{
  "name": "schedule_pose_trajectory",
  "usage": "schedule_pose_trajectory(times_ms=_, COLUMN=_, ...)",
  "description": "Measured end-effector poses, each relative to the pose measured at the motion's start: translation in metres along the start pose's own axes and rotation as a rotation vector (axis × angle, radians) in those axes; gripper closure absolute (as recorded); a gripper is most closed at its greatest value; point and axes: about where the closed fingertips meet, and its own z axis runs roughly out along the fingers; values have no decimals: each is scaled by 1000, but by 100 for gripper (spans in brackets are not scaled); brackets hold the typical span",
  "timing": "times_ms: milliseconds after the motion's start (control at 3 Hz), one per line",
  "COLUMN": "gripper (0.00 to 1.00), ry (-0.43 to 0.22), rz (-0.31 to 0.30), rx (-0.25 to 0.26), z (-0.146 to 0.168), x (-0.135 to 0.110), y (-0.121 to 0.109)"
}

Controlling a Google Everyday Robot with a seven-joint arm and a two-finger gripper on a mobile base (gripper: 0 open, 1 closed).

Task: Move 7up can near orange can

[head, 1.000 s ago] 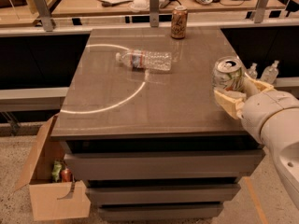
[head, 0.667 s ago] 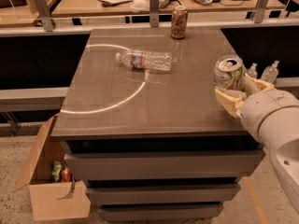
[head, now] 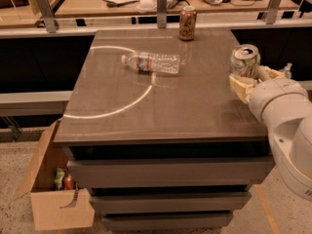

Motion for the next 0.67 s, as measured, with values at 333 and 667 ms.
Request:
schedule_pose_trajectory(times_ms=333, gripper=100, ry=1, rz=31, rx=45, z=40, x=10, y=-17)
schedule_pose_trajectory(times_ms=667, gripper=100, ry=-13, rz=55, rx=69, z=84, x=14, y=-28)
